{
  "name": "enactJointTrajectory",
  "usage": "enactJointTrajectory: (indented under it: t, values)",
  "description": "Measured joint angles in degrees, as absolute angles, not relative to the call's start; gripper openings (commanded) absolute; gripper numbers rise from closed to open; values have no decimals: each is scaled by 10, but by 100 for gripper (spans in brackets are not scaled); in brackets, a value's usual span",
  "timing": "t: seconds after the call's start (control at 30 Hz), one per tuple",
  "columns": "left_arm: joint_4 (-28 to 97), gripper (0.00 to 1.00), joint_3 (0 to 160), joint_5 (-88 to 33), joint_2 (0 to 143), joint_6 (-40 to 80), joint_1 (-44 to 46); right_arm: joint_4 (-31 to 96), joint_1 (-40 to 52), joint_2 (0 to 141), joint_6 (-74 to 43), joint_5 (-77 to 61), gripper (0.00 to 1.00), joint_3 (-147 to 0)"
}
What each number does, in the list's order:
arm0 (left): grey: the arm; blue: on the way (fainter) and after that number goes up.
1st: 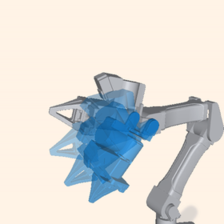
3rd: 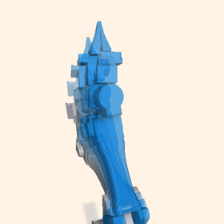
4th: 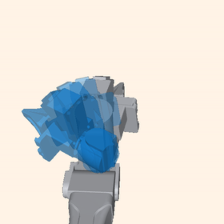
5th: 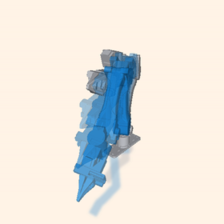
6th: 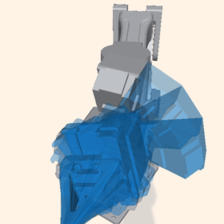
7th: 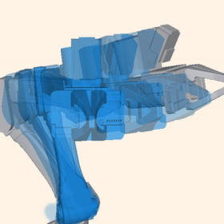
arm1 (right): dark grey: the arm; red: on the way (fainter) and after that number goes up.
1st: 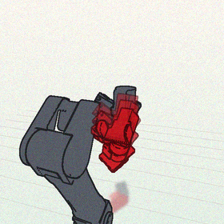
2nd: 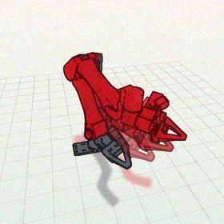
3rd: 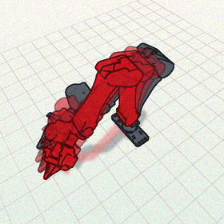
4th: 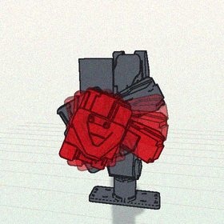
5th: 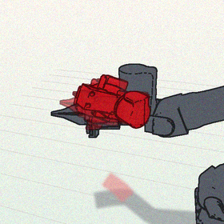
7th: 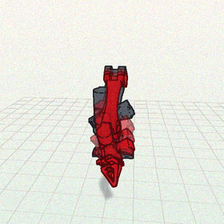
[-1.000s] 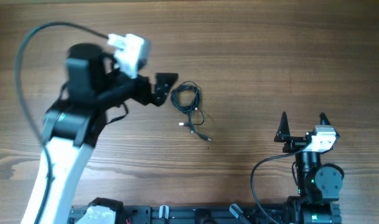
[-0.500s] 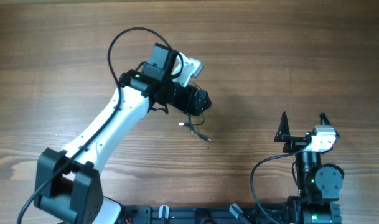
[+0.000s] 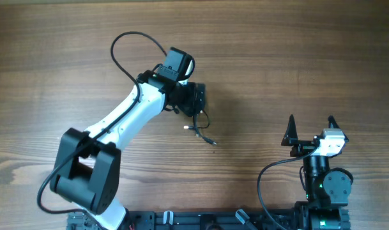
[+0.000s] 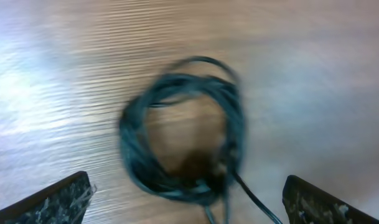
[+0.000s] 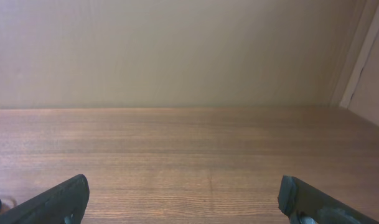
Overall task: Untangle cables
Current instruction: 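Move the left gripper over the black cable bundle and lower onto it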
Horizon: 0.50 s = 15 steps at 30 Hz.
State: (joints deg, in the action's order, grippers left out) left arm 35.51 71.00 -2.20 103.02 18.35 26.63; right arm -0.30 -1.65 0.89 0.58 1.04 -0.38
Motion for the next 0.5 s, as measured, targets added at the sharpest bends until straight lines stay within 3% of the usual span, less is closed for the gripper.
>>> enactJointTrajectory:
  t: [0.17, 0.4, 0.5]
  values:
    - [335, 99, 710, 25, 1062, 288, 266, -3, -17, 9, 6, 10, 100, -4]
    - [338, 44, 710, 37, 1098, 354, 266, -3, -17, 9, 6, 10, 100, -4]
    - [349, 36, 710, 39, 1100, 359, 266, -3, -17, 9, 6, 10, 100, -4]
